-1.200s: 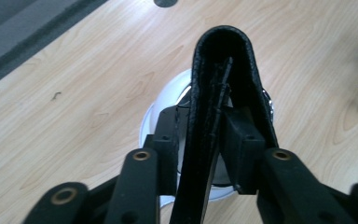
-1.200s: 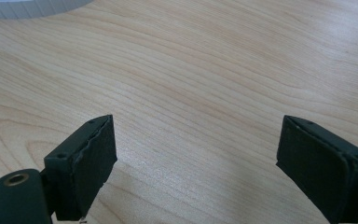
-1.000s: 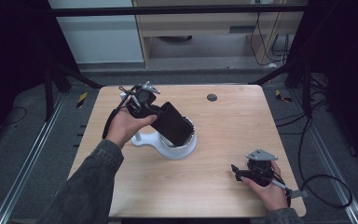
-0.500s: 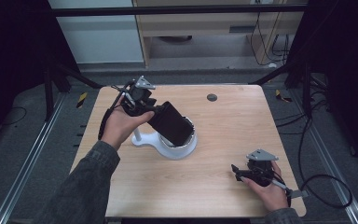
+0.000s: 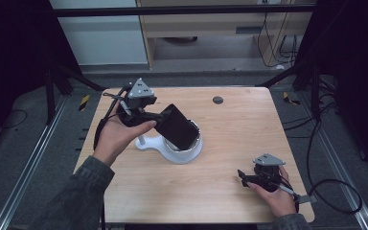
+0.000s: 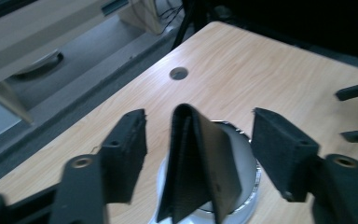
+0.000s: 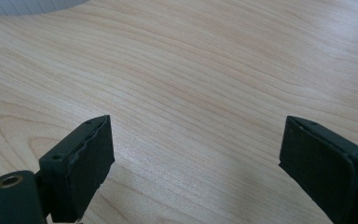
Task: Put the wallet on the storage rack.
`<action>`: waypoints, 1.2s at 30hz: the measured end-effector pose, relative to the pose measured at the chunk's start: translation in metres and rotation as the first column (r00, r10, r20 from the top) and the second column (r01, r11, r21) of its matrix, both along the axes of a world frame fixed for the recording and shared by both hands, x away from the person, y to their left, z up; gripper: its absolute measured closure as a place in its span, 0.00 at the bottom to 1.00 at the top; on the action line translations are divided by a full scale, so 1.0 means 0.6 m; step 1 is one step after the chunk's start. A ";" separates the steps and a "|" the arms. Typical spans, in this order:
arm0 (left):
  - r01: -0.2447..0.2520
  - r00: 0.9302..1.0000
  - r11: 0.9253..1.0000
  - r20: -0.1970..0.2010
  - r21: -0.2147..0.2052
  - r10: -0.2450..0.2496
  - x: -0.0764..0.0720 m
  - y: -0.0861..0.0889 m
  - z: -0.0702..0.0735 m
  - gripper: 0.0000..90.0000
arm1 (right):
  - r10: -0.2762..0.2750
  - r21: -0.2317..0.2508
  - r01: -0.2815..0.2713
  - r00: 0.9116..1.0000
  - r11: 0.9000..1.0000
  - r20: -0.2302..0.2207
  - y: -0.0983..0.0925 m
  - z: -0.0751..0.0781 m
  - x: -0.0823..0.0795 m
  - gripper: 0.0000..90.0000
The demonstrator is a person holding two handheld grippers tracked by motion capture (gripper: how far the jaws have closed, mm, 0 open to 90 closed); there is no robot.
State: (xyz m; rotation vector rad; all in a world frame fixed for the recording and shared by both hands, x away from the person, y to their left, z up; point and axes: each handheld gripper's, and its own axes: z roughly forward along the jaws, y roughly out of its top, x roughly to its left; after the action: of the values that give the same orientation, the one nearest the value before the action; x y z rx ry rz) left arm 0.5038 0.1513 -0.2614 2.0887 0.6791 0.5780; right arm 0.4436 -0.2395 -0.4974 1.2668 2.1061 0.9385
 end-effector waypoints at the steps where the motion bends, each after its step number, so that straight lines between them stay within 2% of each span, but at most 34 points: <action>1: 0.009 1.000 1.000 0.005 0.000 -0.009 -0.008 0.001 0.000 0.32 | 0.000 0.001 0.000 1.000 1.000 -0.004 0.000 0.000 0.000 0.10; 6: 0.028 1.000 0.999 0.013 -0.017 -0.028 -0.044 0.010 -0.008 0.18 | 0.006 -0.004 -0.006 1.000 1.000 -0.002 0.002 -0.001 0.000 0.07; 9: 0.032 0.999 0.999 0.021 -0.028 -0.032 -0.063 0.018 -0.020 0.16 | 0.008 -0.004 -0.008 1.000 1.000 -0.005 0.002 -0.003 0.002 0.06; 16: 0.035 0.999 0.999 0.023 -0.006 -0.035 -0.091 0.029 -0.055 0.13 | 0.013 -0.004 -0.013 1.000 1.000 -0.012 0.004 -0.004 0.001 0.05; 22: 0.044 0.999 0.999 -0.014 0.004 -0.044 -0.112 0.033 -0.112 0.11 | 0.022 -0.005 -0.022 1.000 1.000 -0.020 0.006 -0.005 0.001 0.05; 26: 0.044 0.997 0.999 -0.055 -0.001 -0.044 -0.121 0.040 -0.153 0.11 | 0.023 -0.008 -0.023 0.999 1.000 -0.025 0.005 -0.007 0.001 0.05; 28: 0.038 0.996 0.999 -0.077 0.003 -0.038 -0.125 0.047 -0.182 0.10 | 0.024 -0.010 -0.025 0.999 1.000 -0.028 0.006 -0.009 0.002 0.05; 32: 0.018 0.993 1.000 -0.118 0.014 -0.016 -0.122 0.058 -0.228 0.09 | 0.027 -0.012 -0.027 0.999 1.000 -0.038 0.008 -0.011 0.003 0.05; 35: -0.002 0.989 0.999 -0.151 0.045 0.009 -0.115 0.070 -0.274 0.08 | 0.028 -0.013 -0.028 0.998 1.000 -0.048 0.009 -0.012 0.003 0.05; 36: -0.008 0.987 0.999 -0.158 0.048 0.015 -0.114 0.072 -0.282 0.08 | 0.028 -0.017 -0.028 0.999 0.999 -0.047 0.009 -0.013 0.004 0.05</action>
State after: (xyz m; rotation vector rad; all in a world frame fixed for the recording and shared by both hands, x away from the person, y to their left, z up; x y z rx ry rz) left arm 0.4357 0.1947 -0.4308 2.1929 0.7747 0.4413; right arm 0.4457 -0.2343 -0.5053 1.2649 2.1683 0.9085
